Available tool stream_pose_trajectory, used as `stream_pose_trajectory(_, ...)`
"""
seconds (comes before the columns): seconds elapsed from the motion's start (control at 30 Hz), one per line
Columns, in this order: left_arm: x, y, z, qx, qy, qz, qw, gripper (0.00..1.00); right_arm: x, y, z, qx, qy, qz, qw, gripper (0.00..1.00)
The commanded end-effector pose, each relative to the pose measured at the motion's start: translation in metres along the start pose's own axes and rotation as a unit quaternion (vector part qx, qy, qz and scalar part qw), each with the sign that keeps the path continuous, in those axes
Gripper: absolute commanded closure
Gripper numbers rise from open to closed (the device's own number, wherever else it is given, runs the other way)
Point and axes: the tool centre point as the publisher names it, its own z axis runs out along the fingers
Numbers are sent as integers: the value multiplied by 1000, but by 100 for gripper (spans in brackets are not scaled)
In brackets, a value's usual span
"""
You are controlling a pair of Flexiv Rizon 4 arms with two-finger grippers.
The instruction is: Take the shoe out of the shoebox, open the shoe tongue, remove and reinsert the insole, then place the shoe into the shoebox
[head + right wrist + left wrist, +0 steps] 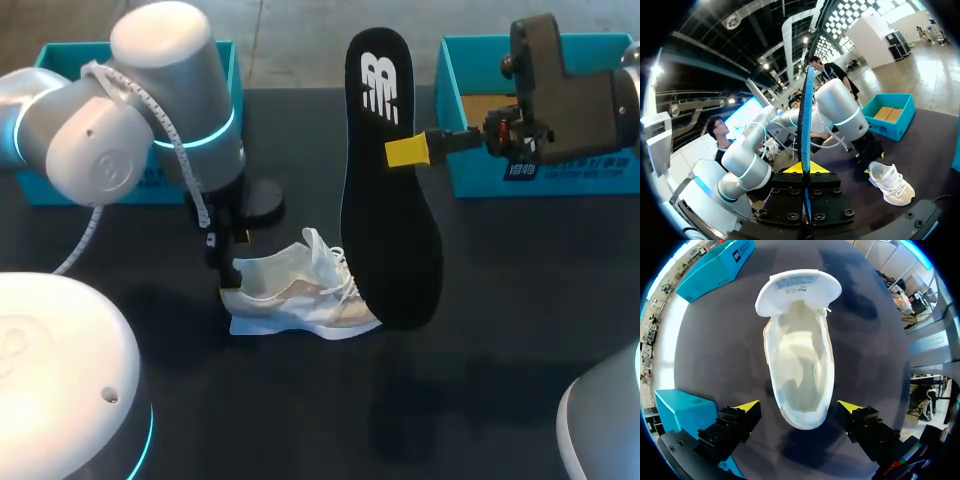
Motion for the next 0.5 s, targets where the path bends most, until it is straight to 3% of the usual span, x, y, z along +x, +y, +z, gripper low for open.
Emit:
stream_pose_trajectory(0.03, 0, -9, -4, 1, -3, 4, 1000, 0, -2, 3, 4, 2, 1, 1, 1000, 100)
stream_pose_trajectory(0.5, -9, -36, -16, 7, -20, -3, 1000, 0, -2, 3, 4, 2, 1, 1, 1000, 100)
